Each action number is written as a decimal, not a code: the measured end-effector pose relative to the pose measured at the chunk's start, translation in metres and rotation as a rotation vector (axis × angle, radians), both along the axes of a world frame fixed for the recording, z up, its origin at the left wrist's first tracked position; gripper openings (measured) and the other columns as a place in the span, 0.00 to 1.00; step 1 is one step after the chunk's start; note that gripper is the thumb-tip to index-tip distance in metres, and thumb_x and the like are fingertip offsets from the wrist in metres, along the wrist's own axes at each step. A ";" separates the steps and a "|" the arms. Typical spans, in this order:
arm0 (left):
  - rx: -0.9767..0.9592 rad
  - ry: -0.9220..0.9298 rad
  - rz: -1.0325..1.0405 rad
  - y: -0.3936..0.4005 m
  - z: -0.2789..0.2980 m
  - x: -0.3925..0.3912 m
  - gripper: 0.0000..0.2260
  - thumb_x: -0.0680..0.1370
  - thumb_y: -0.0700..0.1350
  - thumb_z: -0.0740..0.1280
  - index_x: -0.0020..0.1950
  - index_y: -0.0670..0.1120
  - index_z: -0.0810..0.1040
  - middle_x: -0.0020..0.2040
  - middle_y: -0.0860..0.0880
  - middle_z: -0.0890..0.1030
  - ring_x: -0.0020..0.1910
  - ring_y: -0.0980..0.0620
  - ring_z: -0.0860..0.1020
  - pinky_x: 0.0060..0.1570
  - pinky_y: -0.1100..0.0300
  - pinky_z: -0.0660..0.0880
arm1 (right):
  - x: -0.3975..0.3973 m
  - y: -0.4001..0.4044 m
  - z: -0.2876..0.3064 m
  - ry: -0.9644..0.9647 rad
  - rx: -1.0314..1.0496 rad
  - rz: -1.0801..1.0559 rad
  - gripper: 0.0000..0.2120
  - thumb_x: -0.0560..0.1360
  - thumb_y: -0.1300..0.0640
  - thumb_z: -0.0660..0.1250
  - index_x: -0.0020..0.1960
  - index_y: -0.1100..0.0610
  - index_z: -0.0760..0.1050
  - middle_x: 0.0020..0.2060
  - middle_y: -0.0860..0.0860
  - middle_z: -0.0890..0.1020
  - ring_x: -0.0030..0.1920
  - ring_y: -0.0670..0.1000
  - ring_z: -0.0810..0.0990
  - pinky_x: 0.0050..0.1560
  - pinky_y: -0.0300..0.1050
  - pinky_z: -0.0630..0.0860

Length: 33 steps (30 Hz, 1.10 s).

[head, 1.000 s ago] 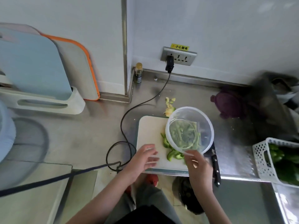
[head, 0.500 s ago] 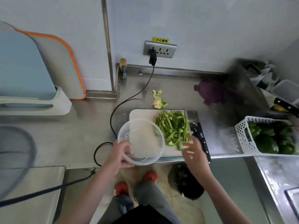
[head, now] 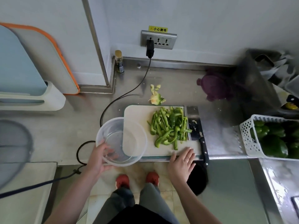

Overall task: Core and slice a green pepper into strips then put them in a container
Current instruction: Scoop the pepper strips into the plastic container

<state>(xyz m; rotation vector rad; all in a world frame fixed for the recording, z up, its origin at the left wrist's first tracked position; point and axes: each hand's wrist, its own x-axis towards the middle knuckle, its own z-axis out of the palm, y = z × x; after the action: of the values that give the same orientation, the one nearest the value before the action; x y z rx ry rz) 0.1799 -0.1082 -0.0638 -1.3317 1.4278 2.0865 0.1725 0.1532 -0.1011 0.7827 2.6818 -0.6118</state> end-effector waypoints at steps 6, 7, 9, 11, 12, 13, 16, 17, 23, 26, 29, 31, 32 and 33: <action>-0.018 -0.013 0.019 0.012 0.008 -0.009 0.15 0.78 0.44 0.62 0.64 0.53 0.68 0.53 0.42 0.78 0.49 0.41 0.80 0.51 0.37 0.75 | -0.003 0.021 -0.003 -0.098 0.057 0.104 0.34 0.80 0.41 0.43 0.75 0.55 0.30 0.76 0.50 0.34 0.75 0.49 0.34 0.73 0.53 0.34; -0.016 -0.012 0.008 0.014 0.009 -0.009 0.15 0.77 0.44 0.62 0.63 0.55 0.68 0.53 0.43 0.78 0.49 0.42 0.80 0.52 0.37 0.75 | -0.005 0.027 -0.002 -0.106 0.059 0.119 0.34 0.80 0.40 0.43 0.75 0.54 0.29 0.75 0.49 0.33 0.75 0.48 0.34 0.72 0.54 0.33; -0.020 -0.008 -0.019 0.017 0.010 -0.009 0.15 0.77 0.44 0.63 0.62 0.54 0.69 0.53 0.43 0.79 0.49 0.42 0.81 0.52 0.36 0.75 | -0.012 0.041 -0.002 -0.132 0.055 0.135 0.34 0.80 0.40 0.43 0.75 0.52 0.29 0.74 0.46 0.32 0.75 0.46 0.33 0.71 0.56 0.30; -0.025 -0.008 -0.031 0.019 0.011 -0.008 0.12 0.76 0.44 0.63 0.59 0.54 0.71 0.53 0.43 0.79 0.48 0.43 0.81 0.54 0.35 0.74 | -0.022 0.057 -0.001 -0.149 0.061 0.157 0.33 0.80 0.40 0.43 0.75 0.51 0.28 0.74 0.46 0.31 0.74 0.45 0.31 0.70 0.58 0.29; -0.032 -0.009 -0.037 0.021 0.011 -0.008 0.11 0.77 0.45 0.63 0.58 0.54 0.71 0.54 0.43 0.79 0.48 0.43 0.81 0.54 0.35 0.74 | -0.028 0.066 -0.001 -0.151 0.066 0.171 0.33 0.80 0.40 0.43 0.75 0.51 0.28 0.74 0.46 0.31 0.74 0.45 0.31 0.70 0.58 0.30; -0.038 -0.008 -0.044 0.023 0.012 -0.009 0.11 0.77 0.45 0.63 0.58 0.54 0.71 0.54 0.43 0.79 0.49 0.43 0.81 0.53 0.36 0.75 | -0.033 0.075 -0.001 -0.154 0.073 0.184 0.33 0.80 0.41 0.44 0.74 0.50 0.27 0.74 0.47 0.31 0.73 0.45 0.30 0.71 0.59 0.30; -0.049 -0.001 -0.077 0.031 0.019 -0.011 0.13 0.77 0.45 0.62 0.61 0.53 0.70 0.55 0.43 0.78 0.50 0.43 0.81 0.47 0.42 0.78 | -0.050 0.102 0.000 -0.151 0.072 0.212 0.33 0.80 0.44 0.46 0.75 0.50 0.29 0.75 0.47 0.32 0.74 0.46 0.32 0.72 0.59 0.32; -0.055 0.001 -0.090 0.034 0.021 -0.013 0.12 0.77 0.45 0.62 0.60 0.53 0.70 0.55 0.43 0.78 0.50 0.43 0.81 0.46 0.43 0.78 | -0.054 0.110 0.000 -0.142 0.079 0.231 0.33 0.80 0.44 0.47 0.76 0.50 0.30 0.75 0.47 0.34 0.75 0.46 0.33 0.73 0.58 0.32; -0.138 -0.037 -0.153 0.054 0.031 -0.014 0.13 0.78 0.49 0.62 0.61 0.52 0.70 0.53 0.45 0.78 0.47 0.44 0.81 0.41 0.46 0.78 | -0.072 0.106 0.026 0.428 -0.071 0.060 0.23 0.80 0.54 0.55 0.74 0.57 0.61 0.73 0.54 0.65 0.75 0.53 0.58 0.74 0.58 0.54; -0.121 -0.161 -0.236 0.059 0.027 0.003 0.15 0.74 0.51 0.64 0.59 0.47 0.73 0.51 0.42 0.80 0.48 0.39 0.80 0.44 0.38 0.78 | -0.109 0.087 0.043 0.525 -0.098 0.228 0.23 0.80 0.53 0.57 0.73 0.58 0.63 0.71 0.55 0.67 0.74 0.55 0.60 0.74 0.56 0.54; -0.065 -0.280 -0.312 0.060 0.014 0.023 0.15 0.73 0.49 0.66 0.56 0.44 0.75 0.51 0.39 0.79 0.49 0.36 0.80 0.49 0.31 0.74 | -0.153 0.071 0.049 0.457 0.040 0.525 0.25 0.80 0.50 0.57 0.75 0.56 0.59 0.74 0.53 0.63 0.76 0.51 0.55 0.76 0.53 0.43; -0.041 -0.295 -0.319 0.062 0.010 0.029 0.09 0.75 0.47 0.64 0.52 0.45 0.75 0.51 0.38 0.79 0.48 0.36 0.80 0.48 0.30 0.74 | -0.166 0.057 0.051 0.376 0.093 0.690 0.27 0.80 0.47 0.57 0.76 0.53 0.57 0.75 0.49 0.60 0.77 0.48 0.50 0.75 0.50 0.39; -0.039 -0.302 -0.309 0.062 0.008 0.031 0.07 0.77 0.46 0.63 0.51 0.45 0.75 0.51 0.37 0.79 0.48 0.35 0.80 0.48 0.30 0.74 | -0.160 0.050 0.051 0.374 0.067 0.703 0.26 0.80 0.48 0.57 0.75 0.53 0.58 0.75 0.49 0.60 0.77 0.48 0.51 0.76 0.50 0.40; -0.041 -0.310 -0.291 0.063 0.009 0.032 0.06 0.77 0.45 0.62 0.50 0.45 0.75 0.50 0.38 0.79 0.48 0.34 0.80 0.49 0.30 0.74 | -0.147 0.045 0.052 0.418 0.009 0.672 0.25 0.80 0.50 0.58 0.74 0.55 0.61 0.74 0.50 0.63 0.76 0.49 0.54 0.76 0.52 0.44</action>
<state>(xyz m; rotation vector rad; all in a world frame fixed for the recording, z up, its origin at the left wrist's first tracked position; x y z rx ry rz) 0.2115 -0.0456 -0.0550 -1.3041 1.4347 1.5979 0.0255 0.1985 -0.0494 -0.3017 3.0464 -0.6263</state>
